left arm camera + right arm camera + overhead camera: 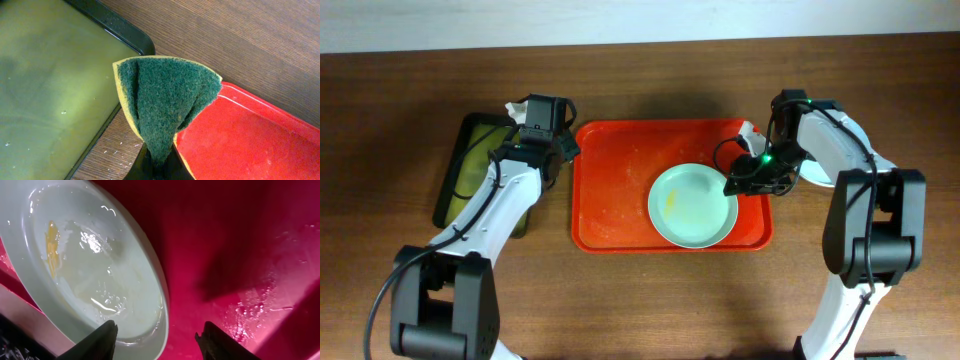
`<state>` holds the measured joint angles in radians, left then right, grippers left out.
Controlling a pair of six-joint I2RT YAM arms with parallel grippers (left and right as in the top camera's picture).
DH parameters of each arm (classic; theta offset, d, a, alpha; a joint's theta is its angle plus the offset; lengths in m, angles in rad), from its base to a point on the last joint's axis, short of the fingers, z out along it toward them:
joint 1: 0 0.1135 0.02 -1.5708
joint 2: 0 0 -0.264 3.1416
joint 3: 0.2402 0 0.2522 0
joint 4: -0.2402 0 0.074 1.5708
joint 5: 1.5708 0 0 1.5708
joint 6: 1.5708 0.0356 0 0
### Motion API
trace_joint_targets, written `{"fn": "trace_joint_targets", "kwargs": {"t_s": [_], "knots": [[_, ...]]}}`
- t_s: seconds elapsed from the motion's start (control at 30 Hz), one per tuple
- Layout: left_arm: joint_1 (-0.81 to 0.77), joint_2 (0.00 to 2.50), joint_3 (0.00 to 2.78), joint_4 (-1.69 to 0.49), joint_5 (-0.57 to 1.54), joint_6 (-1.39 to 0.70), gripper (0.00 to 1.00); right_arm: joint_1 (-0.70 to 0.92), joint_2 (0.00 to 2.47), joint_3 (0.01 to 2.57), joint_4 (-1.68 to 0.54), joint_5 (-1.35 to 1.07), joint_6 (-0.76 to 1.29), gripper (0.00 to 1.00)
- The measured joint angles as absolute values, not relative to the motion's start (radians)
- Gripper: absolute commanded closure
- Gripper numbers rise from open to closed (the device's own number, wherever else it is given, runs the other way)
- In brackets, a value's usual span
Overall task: Clean dirty plates on tray and stack at the side
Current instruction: 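Move the right gripper back to grip the pale green plate rim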
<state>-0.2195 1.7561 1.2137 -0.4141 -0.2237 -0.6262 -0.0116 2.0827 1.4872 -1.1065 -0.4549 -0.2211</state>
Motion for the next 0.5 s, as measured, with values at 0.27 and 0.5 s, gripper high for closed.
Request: {"fn": "trace_joint_targets", "kwargs": {"t_s": [0.27,0.5], "knots": [[-0.22,1.757,1.214,-0.41,-0.224,-0.626,1.0,0.07,2.083,1.454,-1.028,-0.306,-0.139,0.57],[-0.22,1.757,1.214,-0.406,-0.224,-0.626,1.0,0.16,2.064,1.401,-0.923,-0.281,0.057,0.96]]}}
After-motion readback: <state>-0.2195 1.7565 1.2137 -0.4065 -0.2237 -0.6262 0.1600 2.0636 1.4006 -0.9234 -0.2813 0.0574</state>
